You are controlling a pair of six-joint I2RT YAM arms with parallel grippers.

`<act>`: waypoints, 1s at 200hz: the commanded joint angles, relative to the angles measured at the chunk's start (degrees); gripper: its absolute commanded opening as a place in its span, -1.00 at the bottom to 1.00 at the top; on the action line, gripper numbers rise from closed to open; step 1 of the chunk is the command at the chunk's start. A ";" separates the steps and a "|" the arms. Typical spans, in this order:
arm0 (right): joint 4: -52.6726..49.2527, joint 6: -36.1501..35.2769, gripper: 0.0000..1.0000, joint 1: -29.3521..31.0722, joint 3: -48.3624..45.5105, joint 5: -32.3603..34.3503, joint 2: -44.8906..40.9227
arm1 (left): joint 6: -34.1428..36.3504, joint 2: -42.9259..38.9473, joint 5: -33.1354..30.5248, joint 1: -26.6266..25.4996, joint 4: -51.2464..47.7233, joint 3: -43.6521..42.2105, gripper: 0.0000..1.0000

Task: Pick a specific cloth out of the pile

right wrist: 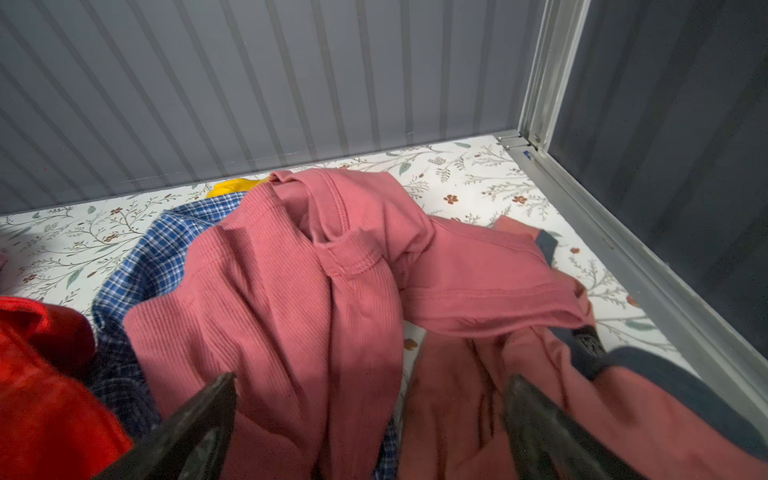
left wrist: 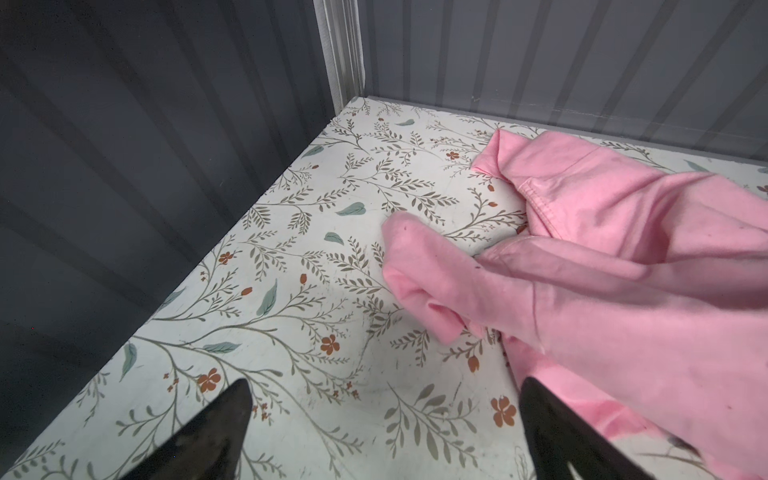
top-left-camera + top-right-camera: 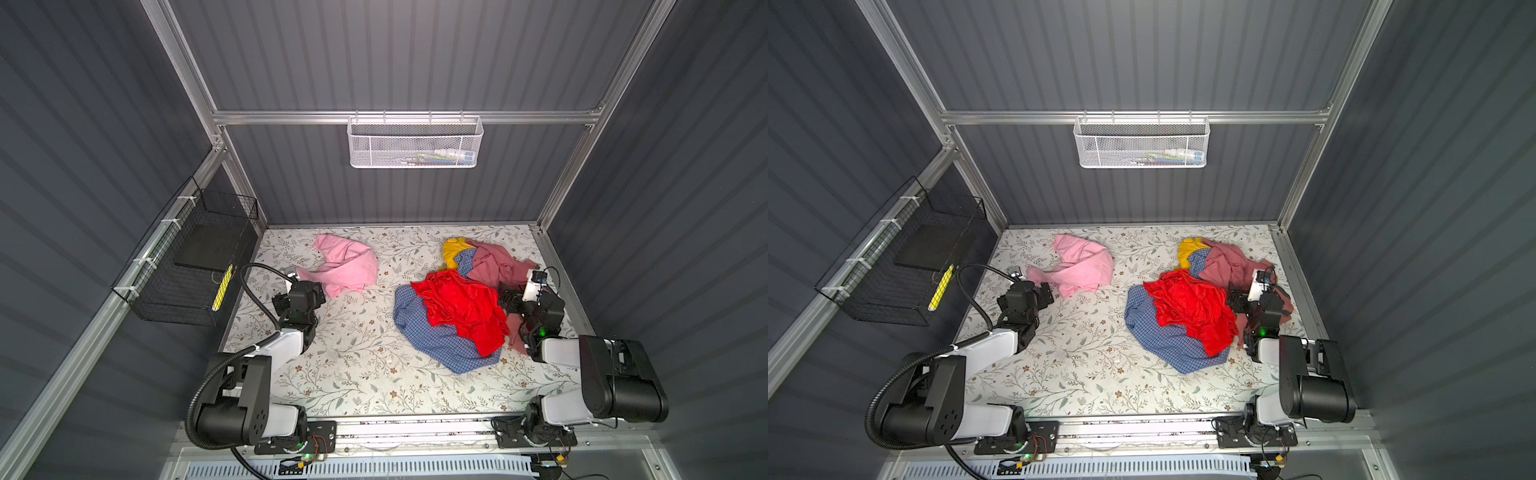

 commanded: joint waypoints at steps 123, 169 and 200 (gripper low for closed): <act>-0.93 -1.28 0.98 0.86 0.98 1.54 0.15 | 11.58 18.49 8.76 0.93 38.32 -9.08 1.00; -0.94 -1.46 0.98 1.23 0.94 2.39 0.17 | 9.56 17.98 5.39 1.00 26.48 -3.69 1.00; -0.96 -1.50 0.98 1.30 0.92 2.49 0.20 | 9.71 18.33 5.25 1.00 27.38 -3.89 1.00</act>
